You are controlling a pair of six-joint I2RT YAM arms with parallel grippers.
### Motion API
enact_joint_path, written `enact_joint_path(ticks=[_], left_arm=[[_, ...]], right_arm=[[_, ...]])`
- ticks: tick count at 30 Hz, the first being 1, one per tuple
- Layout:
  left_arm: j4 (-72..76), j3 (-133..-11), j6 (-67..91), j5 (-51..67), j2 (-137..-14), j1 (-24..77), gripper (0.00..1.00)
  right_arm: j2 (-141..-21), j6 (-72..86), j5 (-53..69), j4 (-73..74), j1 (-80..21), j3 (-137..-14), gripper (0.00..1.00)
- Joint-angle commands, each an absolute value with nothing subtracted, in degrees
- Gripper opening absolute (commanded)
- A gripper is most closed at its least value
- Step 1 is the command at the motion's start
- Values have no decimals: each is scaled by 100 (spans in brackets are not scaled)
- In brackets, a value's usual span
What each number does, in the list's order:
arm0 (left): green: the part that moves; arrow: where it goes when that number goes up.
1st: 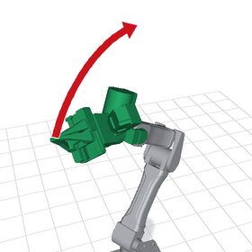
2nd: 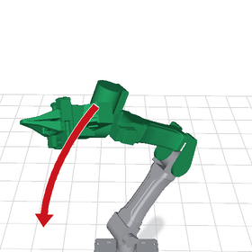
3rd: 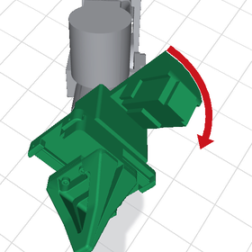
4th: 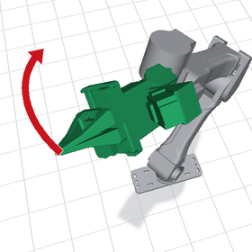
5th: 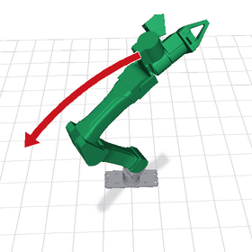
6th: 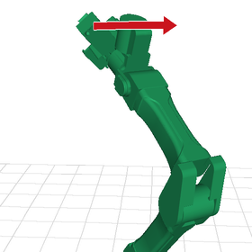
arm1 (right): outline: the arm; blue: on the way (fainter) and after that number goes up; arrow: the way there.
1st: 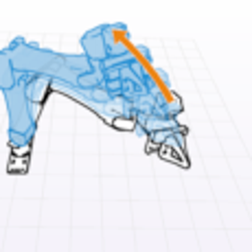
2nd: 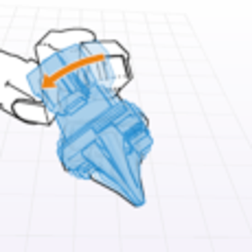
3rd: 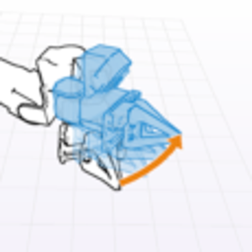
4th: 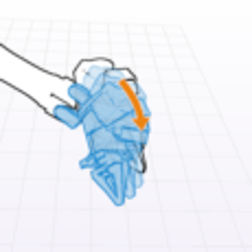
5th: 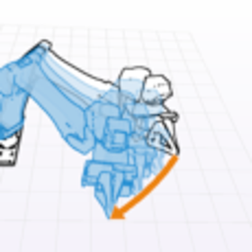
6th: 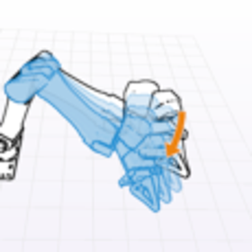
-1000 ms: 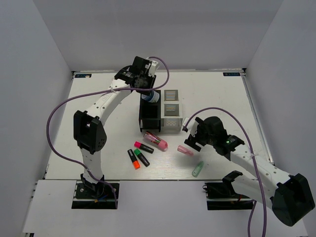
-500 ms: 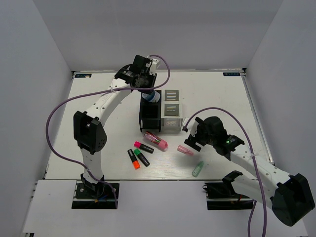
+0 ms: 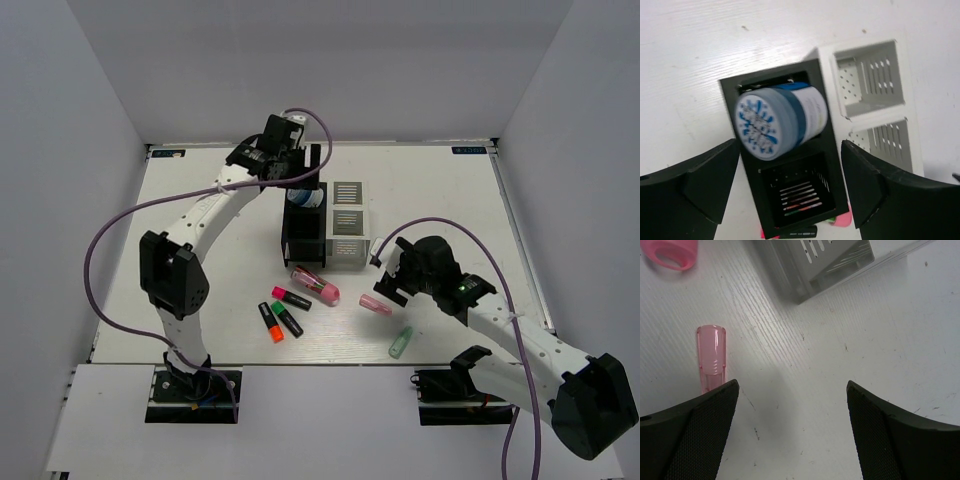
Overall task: Sort the stationery into containers
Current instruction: Pick up the stationery from the storage box.
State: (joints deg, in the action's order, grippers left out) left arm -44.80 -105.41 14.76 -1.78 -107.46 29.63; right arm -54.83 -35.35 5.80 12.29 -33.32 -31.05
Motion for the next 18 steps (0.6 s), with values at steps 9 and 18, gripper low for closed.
enact_joint_path(ticks=[9, 18], left_arm=[[-4394, -9898, 4094, -940, -10020, 2514, 86], [-4815, -9922, 6441, -1292, -9931, 2821, 91]], right_arm=[[-5397, -3568, 659, 1195, -3278, -3068, 89], [-5397, -3577, 686, 1187, -3278, -3085, 89]])
